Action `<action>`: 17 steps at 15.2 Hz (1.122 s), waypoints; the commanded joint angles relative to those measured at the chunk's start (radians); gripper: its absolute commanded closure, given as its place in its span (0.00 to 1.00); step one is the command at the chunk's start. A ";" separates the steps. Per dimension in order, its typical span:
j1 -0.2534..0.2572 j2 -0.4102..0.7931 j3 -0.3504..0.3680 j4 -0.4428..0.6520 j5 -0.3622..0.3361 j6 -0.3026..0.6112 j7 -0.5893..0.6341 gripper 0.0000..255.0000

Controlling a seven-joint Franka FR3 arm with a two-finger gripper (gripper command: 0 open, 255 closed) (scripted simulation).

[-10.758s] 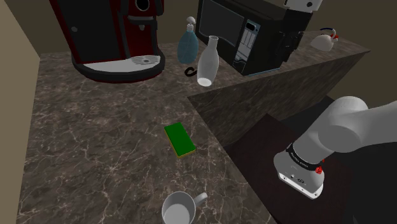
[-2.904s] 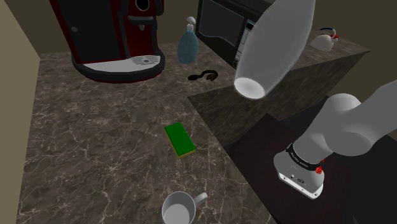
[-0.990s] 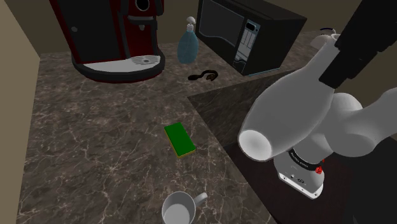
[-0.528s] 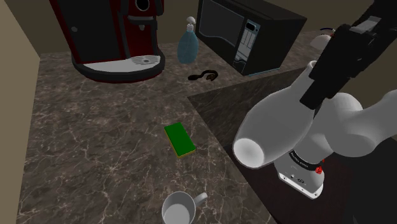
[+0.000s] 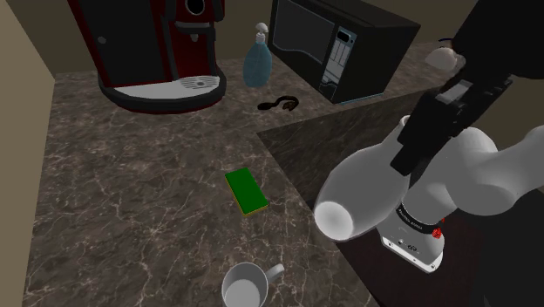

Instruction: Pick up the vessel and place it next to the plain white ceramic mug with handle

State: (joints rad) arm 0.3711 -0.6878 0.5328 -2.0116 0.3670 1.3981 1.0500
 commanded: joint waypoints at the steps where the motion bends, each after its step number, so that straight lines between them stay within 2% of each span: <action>1: 0.004 -0.013 0.002 -0.037 0.005 0.025 -0.006 1.00; 17: 0.031 -0.076 0.049 -0.285 0.056 0.212 -0.037 1.00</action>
State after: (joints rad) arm 0.4002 -0.7609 0.5775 -2.2825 0.4194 1.5981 1.0143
